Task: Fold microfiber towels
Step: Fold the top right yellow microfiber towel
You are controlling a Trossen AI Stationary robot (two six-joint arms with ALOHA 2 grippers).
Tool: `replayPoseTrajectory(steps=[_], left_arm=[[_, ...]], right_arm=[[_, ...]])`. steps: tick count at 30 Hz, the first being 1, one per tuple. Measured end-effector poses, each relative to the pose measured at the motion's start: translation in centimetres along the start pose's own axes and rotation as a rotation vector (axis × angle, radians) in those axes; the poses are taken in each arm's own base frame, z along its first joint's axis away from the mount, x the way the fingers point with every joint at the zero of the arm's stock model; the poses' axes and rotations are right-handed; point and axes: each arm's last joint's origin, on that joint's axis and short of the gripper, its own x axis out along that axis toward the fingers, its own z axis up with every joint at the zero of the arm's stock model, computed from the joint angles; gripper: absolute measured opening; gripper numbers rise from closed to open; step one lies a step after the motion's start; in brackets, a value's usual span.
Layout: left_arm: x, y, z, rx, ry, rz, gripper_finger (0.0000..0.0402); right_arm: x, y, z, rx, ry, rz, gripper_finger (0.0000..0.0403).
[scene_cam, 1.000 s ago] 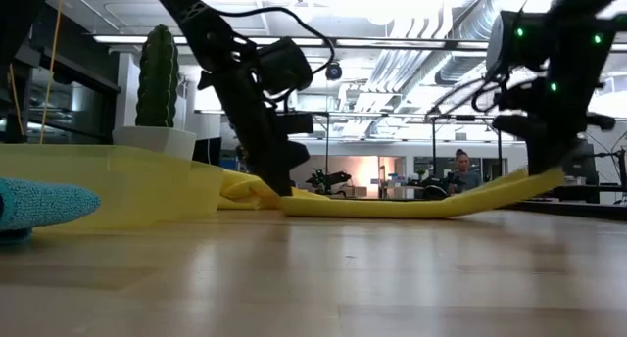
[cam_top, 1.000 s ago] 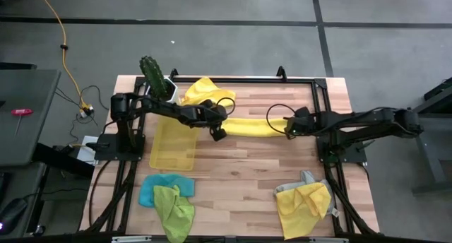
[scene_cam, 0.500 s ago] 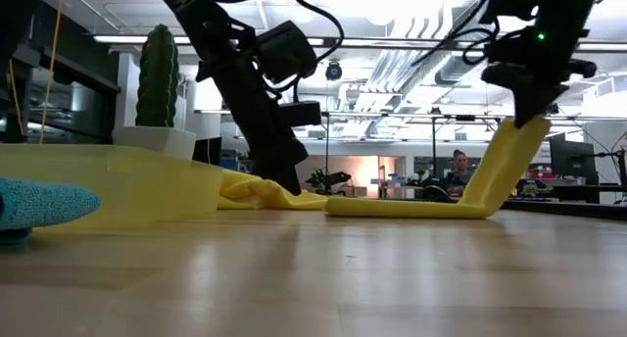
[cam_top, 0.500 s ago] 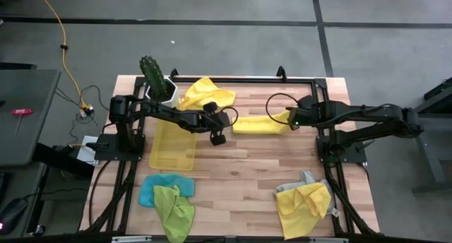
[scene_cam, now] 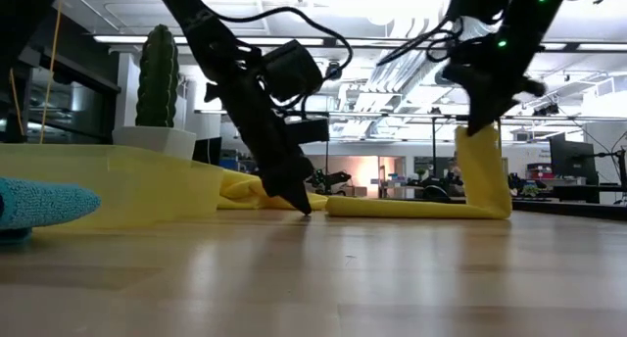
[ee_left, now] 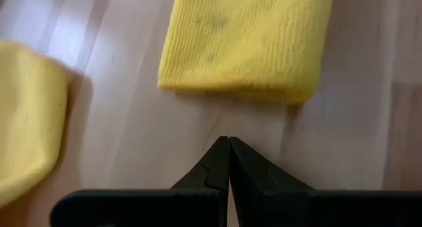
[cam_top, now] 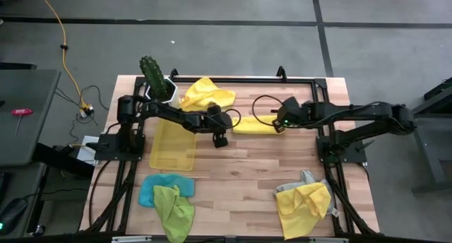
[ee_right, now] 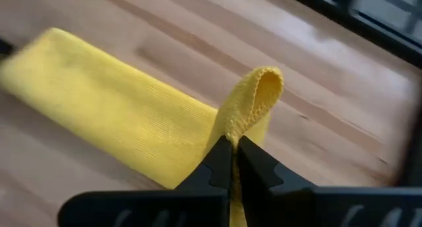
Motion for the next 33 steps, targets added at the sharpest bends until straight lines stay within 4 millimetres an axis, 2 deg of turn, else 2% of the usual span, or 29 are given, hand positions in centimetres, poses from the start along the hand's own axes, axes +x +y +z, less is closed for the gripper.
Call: replayPoseTrajectory(steps=[9,16,24,33], left_arm=[[0.6,-0.2,0.2,-0.001,-0.045,-0.017,0.0000],[0.6,-0.2,0.2,-0.002,-0.047,-0.021,0.0000],[0.6,-0.2,0.3,-0.004,-0.055,-0.020,0.0000],[0.7,-0.2,0.3,-0.005,-0.058,-0.020,0.0000]], right_arm=[[3.0,4.2,1.0,-0.055,-0.060,0.171,0.0000],[5.7,6.6,1.2,-0.079,-0.081,0.249,0.0000],[7.6,8.6,1.4,-0.065,-0.128,0.351,0.0000],[9.2,9.5,1.7,-0.026,-0.141,0.413,0.0000]])
